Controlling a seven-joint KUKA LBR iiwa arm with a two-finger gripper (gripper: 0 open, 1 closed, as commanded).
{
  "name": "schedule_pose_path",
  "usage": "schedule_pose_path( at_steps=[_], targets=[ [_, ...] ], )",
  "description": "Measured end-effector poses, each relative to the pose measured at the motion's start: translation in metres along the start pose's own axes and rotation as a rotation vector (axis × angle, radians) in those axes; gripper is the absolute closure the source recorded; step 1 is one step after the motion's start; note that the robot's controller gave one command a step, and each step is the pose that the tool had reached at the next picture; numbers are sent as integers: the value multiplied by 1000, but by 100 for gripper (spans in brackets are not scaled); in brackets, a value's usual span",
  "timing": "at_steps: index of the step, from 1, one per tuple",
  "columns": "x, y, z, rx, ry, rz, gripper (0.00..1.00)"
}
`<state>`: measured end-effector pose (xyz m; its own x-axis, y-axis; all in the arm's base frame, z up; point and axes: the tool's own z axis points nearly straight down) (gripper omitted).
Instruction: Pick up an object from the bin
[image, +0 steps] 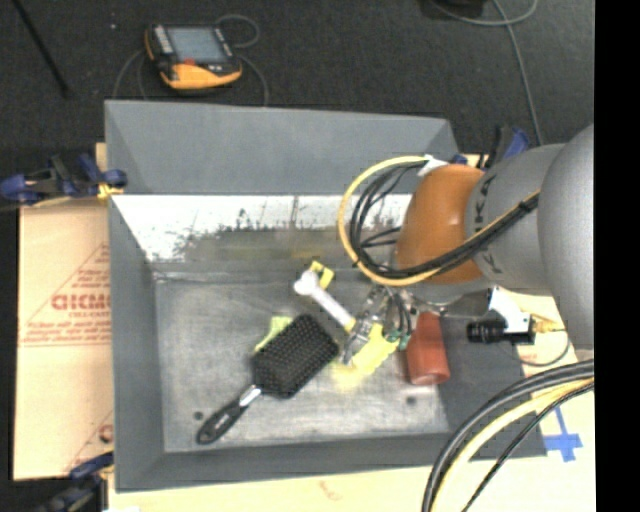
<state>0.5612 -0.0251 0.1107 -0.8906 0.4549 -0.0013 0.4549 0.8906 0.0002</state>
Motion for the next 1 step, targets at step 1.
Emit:
schedule_pose_path(
  at_steps=[1],
  targets=[
    [0,0,-13,-1,-1,-2,100]
  ],
)
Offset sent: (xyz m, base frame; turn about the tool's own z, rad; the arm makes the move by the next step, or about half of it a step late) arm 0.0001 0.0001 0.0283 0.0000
